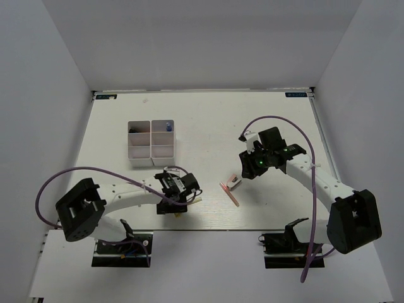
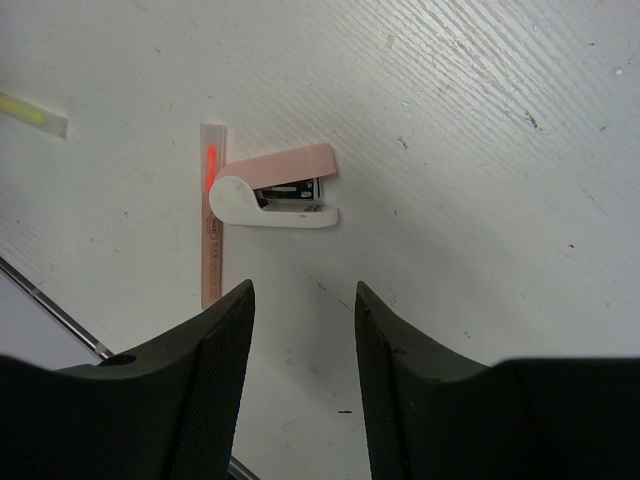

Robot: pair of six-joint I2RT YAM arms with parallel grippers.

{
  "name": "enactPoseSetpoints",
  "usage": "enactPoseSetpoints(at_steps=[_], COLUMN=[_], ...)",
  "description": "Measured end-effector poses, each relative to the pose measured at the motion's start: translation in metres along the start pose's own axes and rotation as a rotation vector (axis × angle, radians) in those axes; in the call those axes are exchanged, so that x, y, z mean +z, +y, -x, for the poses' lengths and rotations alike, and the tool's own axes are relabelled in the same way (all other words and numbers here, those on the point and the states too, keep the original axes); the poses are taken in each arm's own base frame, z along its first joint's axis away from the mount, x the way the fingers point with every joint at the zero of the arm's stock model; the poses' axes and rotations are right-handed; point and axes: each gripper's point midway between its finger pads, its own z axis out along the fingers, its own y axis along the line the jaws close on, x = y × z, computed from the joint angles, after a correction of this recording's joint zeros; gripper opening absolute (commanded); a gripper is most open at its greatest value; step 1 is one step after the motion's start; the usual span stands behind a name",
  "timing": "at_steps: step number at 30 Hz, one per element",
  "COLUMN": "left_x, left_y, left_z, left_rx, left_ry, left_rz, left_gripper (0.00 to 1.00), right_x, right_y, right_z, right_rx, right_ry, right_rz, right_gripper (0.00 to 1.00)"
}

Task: Sort the stationery into containers
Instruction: Pick up the stationery from the center of the board.

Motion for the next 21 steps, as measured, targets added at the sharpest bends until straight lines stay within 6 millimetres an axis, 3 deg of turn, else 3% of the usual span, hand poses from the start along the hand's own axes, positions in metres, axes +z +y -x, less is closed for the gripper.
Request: enactPoseSetpoints(at_steps=[5, 15, 16, 20, 21], left_x=[0.009, 0.014, 0.014, 0.012, 0.010], left_y=[-0.004, -0.023, -0.023, -0.022, -0.021], left_z=[0.001, 0.006, 0.006, 0.002, 0.002], left_rx=[-0.093, -0.187, -0.184, -0.173, -0.168], left_ry=[-0.016, -0.033, -0.037, -0.035, -0.034], left_rz=[0.038, 0.018, 0.020, 0.026, 0.032], left_gripper=[0.67, 0.29, 0.18, 0.01, 0.01], right_x=[0.000, 0.000, -0.001, -0.001, -0.001], right_y=[0.000, 0.000, 0.000, 0.000, 0.000], right_z=[0.000, 0.000, 0.000, 0.001, 0.001], right_rx=[0.000, 0.000, -0.001, -0.001, -0.001], right_ry=[-0.001, -0.002, -0.003, -0.004, -0.004], right_rz=[0.000, -0.001, -0.001, -0.001, -0.001], right_gripper=[0.48, 0.48, 0.48, 0.48, 0.48])
